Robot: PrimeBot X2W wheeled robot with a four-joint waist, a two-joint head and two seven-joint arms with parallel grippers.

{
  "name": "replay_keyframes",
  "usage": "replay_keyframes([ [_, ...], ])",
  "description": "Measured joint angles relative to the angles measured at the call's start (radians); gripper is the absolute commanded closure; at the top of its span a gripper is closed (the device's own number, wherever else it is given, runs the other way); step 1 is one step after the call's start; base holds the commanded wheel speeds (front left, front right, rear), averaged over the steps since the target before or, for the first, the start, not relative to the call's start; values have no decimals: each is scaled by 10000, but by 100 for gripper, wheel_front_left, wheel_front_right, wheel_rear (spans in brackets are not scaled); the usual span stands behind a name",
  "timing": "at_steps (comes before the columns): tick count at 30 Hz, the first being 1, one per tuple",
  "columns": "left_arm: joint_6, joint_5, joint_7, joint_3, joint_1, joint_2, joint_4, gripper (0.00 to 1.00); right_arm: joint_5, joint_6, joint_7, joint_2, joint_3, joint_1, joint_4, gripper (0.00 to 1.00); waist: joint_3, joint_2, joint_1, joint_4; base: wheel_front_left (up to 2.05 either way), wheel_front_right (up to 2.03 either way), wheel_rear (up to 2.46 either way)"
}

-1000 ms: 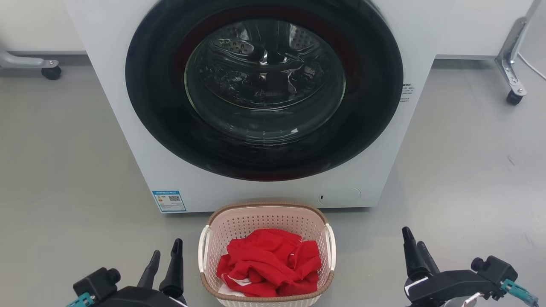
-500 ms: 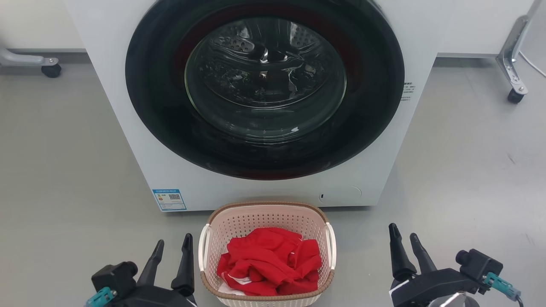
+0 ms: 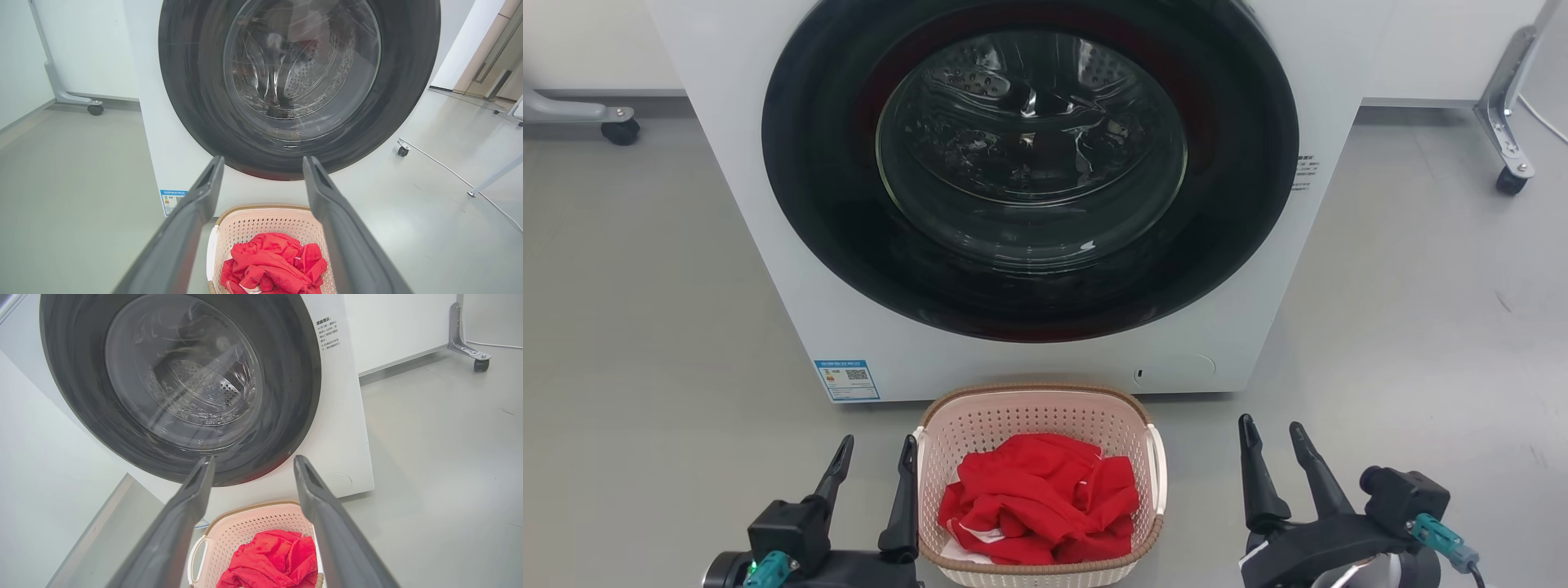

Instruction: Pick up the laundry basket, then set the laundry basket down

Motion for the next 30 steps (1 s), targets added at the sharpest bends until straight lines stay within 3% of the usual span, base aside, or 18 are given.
replay_keyframes([
  [19, 462, 2706, -677, -481, 0, 2, -174, 0, -2502, -449, -700, -23, 769, -213, -178, 0, 37, 0, 0, -1, 0, 0, 0],
  [30, 464, 2719, -677, -426, 7, -13, -174, 0, -2548, -451, -702, -21, 593, -166, -63, 0, -55, 0, 0, 0, 0, 0, 0],
])
